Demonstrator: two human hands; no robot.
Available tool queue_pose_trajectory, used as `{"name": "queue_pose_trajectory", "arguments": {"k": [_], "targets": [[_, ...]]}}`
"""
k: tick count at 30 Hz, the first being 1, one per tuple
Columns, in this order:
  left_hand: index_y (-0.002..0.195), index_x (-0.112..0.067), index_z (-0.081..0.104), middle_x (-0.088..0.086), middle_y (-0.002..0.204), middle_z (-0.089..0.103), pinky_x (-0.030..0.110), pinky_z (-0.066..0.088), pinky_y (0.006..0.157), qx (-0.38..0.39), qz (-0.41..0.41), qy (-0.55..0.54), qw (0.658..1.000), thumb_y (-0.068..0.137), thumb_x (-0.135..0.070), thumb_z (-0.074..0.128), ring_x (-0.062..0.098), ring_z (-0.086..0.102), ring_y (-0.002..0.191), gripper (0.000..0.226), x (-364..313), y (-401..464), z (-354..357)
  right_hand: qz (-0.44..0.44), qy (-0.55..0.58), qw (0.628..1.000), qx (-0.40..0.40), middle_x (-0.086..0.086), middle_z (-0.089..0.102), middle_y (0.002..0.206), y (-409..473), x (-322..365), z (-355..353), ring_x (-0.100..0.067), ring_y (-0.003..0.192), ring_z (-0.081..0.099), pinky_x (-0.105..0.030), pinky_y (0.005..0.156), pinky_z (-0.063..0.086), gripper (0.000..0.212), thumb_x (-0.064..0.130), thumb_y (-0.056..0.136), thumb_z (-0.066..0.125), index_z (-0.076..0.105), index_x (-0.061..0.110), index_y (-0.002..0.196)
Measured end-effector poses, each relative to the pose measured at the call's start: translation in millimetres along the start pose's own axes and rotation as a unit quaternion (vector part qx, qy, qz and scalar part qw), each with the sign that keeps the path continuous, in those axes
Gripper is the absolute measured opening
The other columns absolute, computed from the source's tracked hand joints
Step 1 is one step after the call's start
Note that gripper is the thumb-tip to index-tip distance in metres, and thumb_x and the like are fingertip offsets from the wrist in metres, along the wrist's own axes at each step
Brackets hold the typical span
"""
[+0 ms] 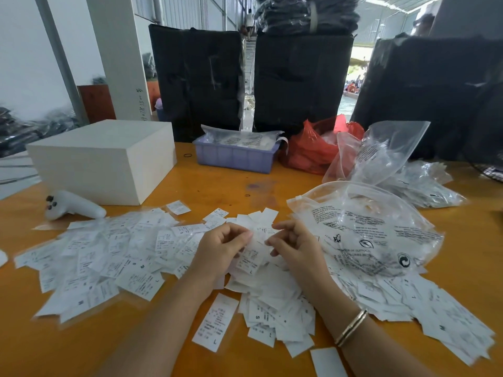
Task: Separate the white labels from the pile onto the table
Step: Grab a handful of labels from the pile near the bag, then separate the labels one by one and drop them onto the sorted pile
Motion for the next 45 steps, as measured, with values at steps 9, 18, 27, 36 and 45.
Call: {"name": "queue_pose_trajectory", "arguments": {"k": [9, 18, 27, 36, 45], "targets": [[0.102, -0.029, 0.059, -0.012, 0.091, 0.065, 0.016, 0.048, 0.051, -0.192, 0.084, 0.170, 0.963, 0.089, -0.025, 0.061, 0.004, 0.058, 0.064, 0.013, -13.3, 4.1, -51.8, 0.002, 0.038, 0.999, -0.037, -0.002, 0.069, 0.083, 0.1, -4.2, -8.7, -0.012, 0.068, 0.067, -0.024, 0.067, 0.055, 0.017, 0.004, 0.092, 0.056, 0.059, 0.019, 0.099], [0.116, -0.019, 0.062, 0.006, 0.113, 0.063, 0.038, 0.040, 0.085, -0.276, 0.068, 0.493, 0.822, 0.086, -0.013, 0.064, 0.026, 0.054, 0.107, 0.030, -6.1, 3.9, -70.8, -0.078, -0.087, 0.992, -0.037, 0.002, 0.066, 0.086, -5.6, 15.0, -4.9, -0.006, 0.070, 0.064, -0.018, 0.063, 0.051, 0.028, 0.001, 0.091, 0.055, 0.058, 0.029, 0.090], [0.097, -0.024, 0.070, -0.017, 0.096, 0.060, 0.025, 0.035, 0.098, 0.061, 0.275, 0.382, 0.880, 0.091, -0.024, 0.061, 0.000, 0.047, 0.094, 0.011, -5.4, -6.5, 6.1, -0.082, -0.255, 0.921, -0.283, -0.001, 0.063, 0.100, 52.0, 43.4, -112.6, -0.003, 0.060, 0.047, -0.009, 0.050, 0.036, 0.029, -0.002, 0.089, 0.048, 0.070, 0.016, 0.095], [0.098, -0.031, 0.069, -0.024, 0.093, 0.053, 0.012, 0.037, 0.080, 0.101, 0.238, 0.365, 0.894, 0.092, -0.024, 0.058, -0.001, 0.048, 0.096, 0.014, 4.1, -3.0, 9.6, 0.209, -0.556, 0.803, -0.038, -0.009, 0.064, 0.089, 79.1, -34.6, -141.4, -0.027, 0.086, 0.060, -0.031, 0.074, 0.048, 0.024, 0.028, 0.087, 0.057, 0.067, 0.006, 0.088], [0.097, -0.031, 0.068, -0.022, 0.095, 0.055, 0.015, 0.039, 0.079, 0.109, 0.222, 0.354, 0.902, 0.092, -0.023, 0.059, -0.002, 0.049, 0.096, 0.014, 4.2, -4.0, 9.5, 0.176, -0.502, 0.839, -0.113, -0.004, 0.057, 0.064, 71.6, -26.0, -146.4, -0.026, 0.069, 0.054, -0.030, 0.067, 0.039, 0.033, 0.024, 0.090, 0.055, 0.059, 0.009, 0.060]]}}
Point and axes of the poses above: each hand's wrist, its own y-axis towards the middle knuckle, its own z-axis out of the palm, x = y × z, the point moved 5 cm from there along y, towards the middle knuckle
